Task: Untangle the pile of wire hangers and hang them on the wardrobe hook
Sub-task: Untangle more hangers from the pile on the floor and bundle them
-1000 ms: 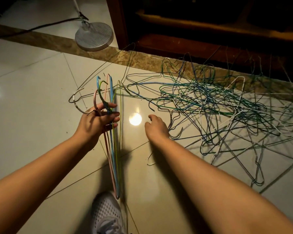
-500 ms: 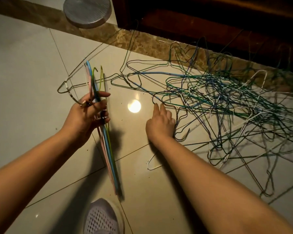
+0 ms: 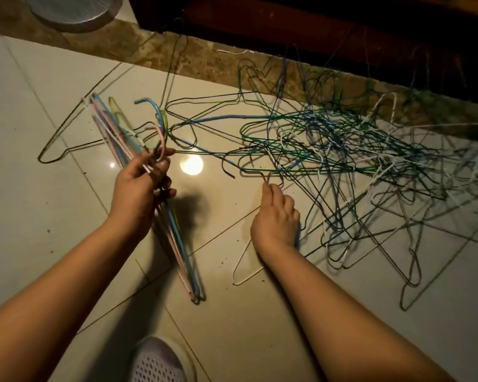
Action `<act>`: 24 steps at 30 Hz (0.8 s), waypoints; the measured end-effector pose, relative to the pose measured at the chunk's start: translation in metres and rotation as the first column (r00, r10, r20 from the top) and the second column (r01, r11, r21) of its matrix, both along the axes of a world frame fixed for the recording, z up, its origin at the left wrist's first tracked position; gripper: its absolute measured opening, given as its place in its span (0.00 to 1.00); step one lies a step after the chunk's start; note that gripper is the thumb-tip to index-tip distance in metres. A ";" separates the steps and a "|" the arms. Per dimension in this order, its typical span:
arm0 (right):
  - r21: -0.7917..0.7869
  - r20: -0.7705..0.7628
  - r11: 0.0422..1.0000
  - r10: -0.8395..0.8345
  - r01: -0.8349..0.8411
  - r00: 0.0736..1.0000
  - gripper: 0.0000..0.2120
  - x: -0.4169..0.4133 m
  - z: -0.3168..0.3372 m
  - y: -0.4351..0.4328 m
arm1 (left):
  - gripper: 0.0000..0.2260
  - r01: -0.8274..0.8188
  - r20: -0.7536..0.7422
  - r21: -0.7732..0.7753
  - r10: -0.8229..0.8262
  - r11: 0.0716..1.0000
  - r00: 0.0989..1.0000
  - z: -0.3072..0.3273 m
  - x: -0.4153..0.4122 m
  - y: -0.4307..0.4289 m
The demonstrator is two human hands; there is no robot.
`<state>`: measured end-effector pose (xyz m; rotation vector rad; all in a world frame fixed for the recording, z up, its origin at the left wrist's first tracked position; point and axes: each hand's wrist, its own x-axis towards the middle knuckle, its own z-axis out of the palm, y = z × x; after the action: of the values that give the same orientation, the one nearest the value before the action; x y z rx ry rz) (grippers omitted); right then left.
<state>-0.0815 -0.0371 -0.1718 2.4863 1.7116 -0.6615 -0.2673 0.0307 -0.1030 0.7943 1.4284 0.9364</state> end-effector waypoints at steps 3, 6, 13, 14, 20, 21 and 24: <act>-0.010 -0.029 0.998 -0.060 0.060 0.998 0.28 0.010 0.002 -0.001 | 0.07 -0.007 -0.032 -0.001 0.007 1.000 0.999 -0.012 0.014 0.004; -0.013 -0.068 0.985 -0.174 0.173 0.982 0.24 0.016 0.005 0.003 | 0.07 -0.010 -0.125 -0.015 0.008 1.000 0.992 -0.025 0.030 0.009; -0.075 -0.322 0.922 -0.383 0.379 0.866 0.19 0.022 0.009 0.001 | 0.12 0.014 -0.193 -0.035 -0.021 0.999 0.981 -0.032 0.056 0.015; -0.062 -0.333 0.924 -0.377 0.379 0.865 0.18 0.024 0.010 0.000 | 0.12 0.009 -0.182 -0.032 -0.015 0.999 0.983 -0.030 0.057 0.014; -0.052 -0.218 0.975 -0.222 0.216 0.950 0.22 0.028 0.022 -0.005 | 0.12 0.031 -0.190 -0.005 -0.032 0.999 0.981 -0.014 0.038 -0.006; -0.057 -0.219 0.981 -0.194 0.186 0.956 0.24 0.027 0.026 -0.005 | 0.11 0.026 -0.191 -0.006 -0.026 1.000 0.981 -0.011 0.036 -0.011; -0.040 -0.186 0.998 -0.046 0.039 0.981 0.27 0.023 0.040 -0.007 | 0.10 0.002 -0.187 -0.001 -0.002 1.000 0.982 -0.002 0.037 -0.028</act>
<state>-0.0588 -0.0438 -0.1319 2.5133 1.6904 -0.9497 -0.2305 0.0024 -0.1054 0.9018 1.5893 0.8777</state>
